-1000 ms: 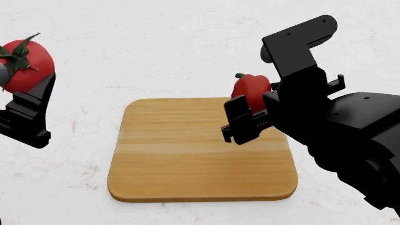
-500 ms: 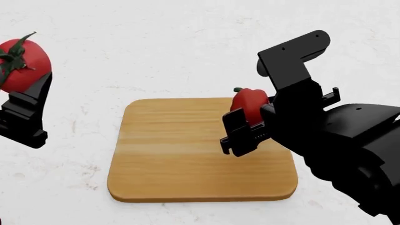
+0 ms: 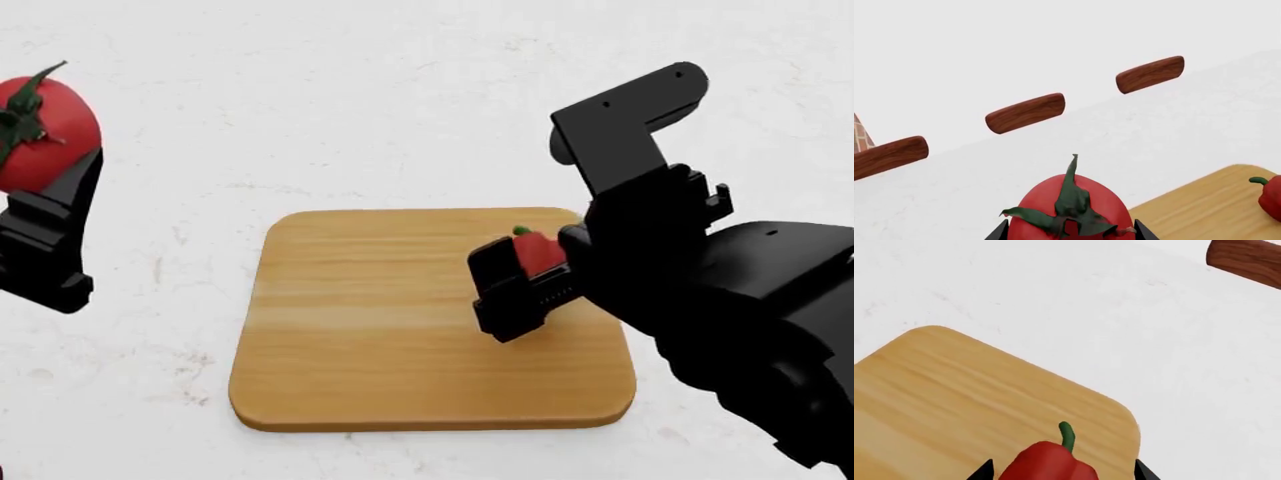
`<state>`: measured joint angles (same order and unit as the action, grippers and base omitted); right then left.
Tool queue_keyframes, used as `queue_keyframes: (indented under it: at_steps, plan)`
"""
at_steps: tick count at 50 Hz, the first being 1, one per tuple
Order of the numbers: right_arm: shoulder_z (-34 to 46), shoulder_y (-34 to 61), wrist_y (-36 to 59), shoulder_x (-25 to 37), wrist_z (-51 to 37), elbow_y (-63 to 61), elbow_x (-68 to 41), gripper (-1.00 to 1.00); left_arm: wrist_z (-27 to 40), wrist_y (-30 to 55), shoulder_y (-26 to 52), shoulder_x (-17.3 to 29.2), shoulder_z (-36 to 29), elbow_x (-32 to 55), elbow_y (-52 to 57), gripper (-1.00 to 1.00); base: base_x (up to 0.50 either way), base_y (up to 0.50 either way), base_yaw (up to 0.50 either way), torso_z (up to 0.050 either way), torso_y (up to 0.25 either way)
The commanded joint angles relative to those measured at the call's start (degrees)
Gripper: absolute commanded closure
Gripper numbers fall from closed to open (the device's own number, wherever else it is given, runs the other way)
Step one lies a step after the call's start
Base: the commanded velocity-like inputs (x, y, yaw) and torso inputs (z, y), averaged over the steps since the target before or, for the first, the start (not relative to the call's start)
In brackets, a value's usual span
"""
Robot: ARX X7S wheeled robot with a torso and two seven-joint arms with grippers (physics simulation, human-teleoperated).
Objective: Place the avocado, onion, tomato and bell pepper on the cutting board.
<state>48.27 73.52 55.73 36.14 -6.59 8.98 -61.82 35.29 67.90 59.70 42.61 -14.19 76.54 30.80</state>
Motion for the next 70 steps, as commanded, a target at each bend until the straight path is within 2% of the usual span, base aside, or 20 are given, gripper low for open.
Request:
queue_keyframes:
  at_steps: [1,9,20,29,36,46,53,63,70]
  plan:
    - [-2.07,2.16,2.24,1.39,-2.15,-4.19,-2.41,-1.00,0.89,-0.38,0.75,-0.17,-0.21,0.70,-0.36,1.00,0.00,0.00,0.00,0.000,0.000]
    - [-6.29,3.26,4.13,4.36,-6.85,-11.35,-7.53,-1.00,-1.74,-0.93,1.40,-1.19,-2.71,-2.68,-2.60,1.00,0.00,0.00,0.00,0.000,0.000]
    - [-13.31,3.68,6.26,10.88,-15.35,-22.89,-17.52,-1.00,-7.20,-1.09,5.49,-5.25,-7.20,-6.17,-11.45,1.00,0.00,0.00,0.00,0.000,0.000]
    - [-17.81,5.71,7.27,14.52,-22.49,-29.95,-25.87,-1.00,-14.35,-2.62,8.99,-8.76,-13.12,-11.80,-19.84,1.00,0.00,0.00,0.00,0.000,0.000]
    - [-18.94,8.52,8.34,15.05,-27.25,-32.91,-30.38,-1.00,-21.46,-3.31,13.01,-12.15,-18.36,-15.62,-29.04,1.00,0.00,0.00,0.00,0.000,0.001]
    - [-20.92,7.18,6.16,16.55,-30.01,-35.62,-33.57,-1.00,-33.58,-8.01,19.53,-18.21,-27.14,-24.08,-46.82,1.00,0.00,0.00,0.00,0.000,0.000]
    - [-21.71,8.03,5.81,17.47,-32.88,-36.97,-37.00,-1.00,-42.10,-13.95,23.16,-24.31,-32.96,-30.05,-60.65,1.00,0.00,0.00,0.00,0.000,0.000]
    - [-22.11,11.44,6.64,18.12,-34.62,-37.20,-39.55,-1.00,-50.48,-22.50,26.02,-32.48,-37.78,-35.67,-76.69,1.00,0.00,0.00,0.00,0.000,0.001]
    - [-22.36,11.44,6.33,18.37,-34.41,-37.12,-39.09,-1.00,-53.22,-27.07,25.19,-37.09,-41.06,-38.98,-83.99,1.00,0.00,0.00,0.00,0.000,0.000]
